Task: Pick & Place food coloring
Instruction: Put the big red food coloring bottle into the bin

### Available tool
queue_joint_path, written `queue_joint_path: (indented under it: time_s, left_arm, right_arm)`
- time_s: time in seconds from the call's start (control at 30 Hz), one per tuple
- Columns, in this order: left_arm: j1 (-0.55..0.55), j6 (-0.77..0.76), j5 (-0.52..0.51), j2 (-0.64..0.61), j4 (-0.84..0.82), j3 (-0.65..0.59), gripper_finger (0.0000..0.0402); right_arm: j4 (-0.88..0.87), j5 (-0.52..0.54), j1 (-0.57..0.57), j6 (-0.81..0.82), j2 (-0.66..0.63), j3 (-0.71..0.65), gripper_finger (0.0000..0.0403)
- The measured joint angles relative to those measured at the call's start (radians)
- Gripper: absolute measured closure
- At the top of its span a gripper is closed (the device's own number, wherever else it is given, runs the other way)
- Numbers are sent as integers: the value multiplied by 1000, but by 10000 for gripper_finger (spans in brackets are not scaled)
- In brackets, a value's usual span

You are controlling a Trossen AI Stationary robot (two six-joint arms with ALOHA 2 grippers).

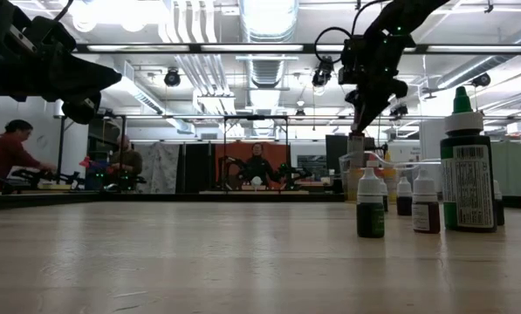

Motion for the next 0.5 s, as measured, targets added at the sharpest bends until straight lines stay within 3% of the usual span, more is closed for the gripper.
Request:
queue_joint_path:
  time_s: [0.5]
  left_arm:
    - [0, 0, 0, 0, 0, 0, 402]
  right_arm:
    - [6, 1, 0, -44, 63, -1, 294]
